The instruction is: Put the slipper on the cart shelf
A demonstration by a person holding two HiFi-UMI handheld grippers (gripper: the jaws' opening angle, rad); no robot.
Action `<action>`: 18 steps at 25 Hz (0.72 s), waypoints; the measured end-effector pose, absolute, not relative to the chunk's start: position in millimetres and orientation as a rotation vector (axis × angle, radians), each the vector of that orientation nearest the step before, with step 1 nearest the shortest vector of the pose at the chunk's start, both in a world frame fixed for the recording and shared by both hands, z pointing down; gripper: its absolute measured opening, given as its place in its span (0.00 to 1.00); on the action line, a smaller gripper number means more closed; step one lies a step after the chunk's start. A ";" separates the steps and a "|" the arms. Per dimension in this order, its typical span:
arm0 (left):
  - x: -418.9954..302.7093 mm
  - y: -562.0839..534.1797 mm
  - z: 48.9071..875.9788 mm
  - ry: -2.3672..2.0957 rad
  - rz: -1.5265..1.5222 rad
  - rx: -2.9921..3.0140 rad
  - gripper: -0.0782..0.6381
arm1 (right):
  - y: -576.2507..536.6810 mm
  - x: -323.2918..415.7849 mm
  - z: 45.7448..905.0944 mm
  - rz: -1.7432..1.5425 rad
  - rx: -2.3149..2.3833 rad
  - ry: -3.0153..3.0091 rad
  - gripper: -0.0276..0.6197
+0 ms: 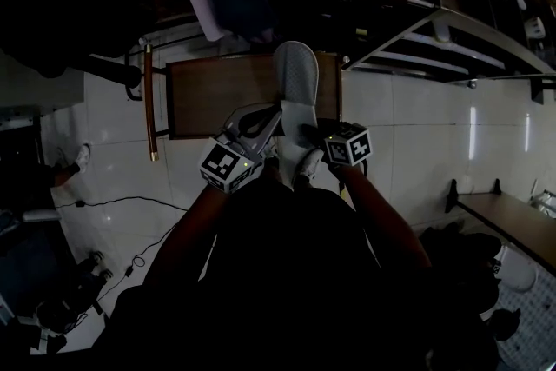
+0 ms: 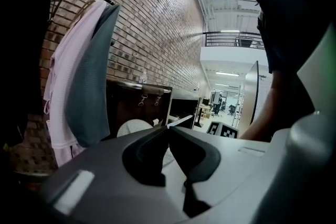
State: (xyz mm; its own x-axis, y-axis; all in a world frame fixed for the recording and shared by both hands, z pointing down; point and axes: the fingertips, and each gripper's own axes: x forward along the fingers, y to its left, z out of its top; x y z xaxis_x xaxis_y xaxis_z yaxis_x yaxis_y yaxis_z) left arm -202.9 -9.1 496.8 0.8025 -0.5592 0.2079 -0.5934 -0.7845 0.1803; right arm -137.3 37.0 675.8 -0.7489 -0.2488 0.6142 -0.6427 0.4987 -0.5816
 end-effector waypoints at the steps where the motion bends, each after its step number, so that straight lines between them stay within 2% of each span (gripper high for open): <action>1: -201.1 -5.4 496.2 -0.893 0.215 2.758 0.13 | 35.7 -135.3 665.1 1.137 0.748 -2.313 0.14; 18: -173.8 20.2 439.5 -0.884 0.164 2.814 0.12 | 7.5 -108.3 487.1 0.677 0.955 -2.657 0.14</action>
State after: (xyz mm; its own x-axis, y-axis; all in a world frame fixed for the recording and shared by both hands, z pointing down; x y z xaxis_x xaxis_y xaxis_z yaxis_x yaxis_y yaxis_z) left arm -173.8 20.2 439.5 0.8163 -0.5549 0.1606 -0.5756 -0.8049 0.1444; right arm -108.3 7.5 487.1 -0.7587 -0.5384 0.3668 -0.6483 0.6796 -0.3434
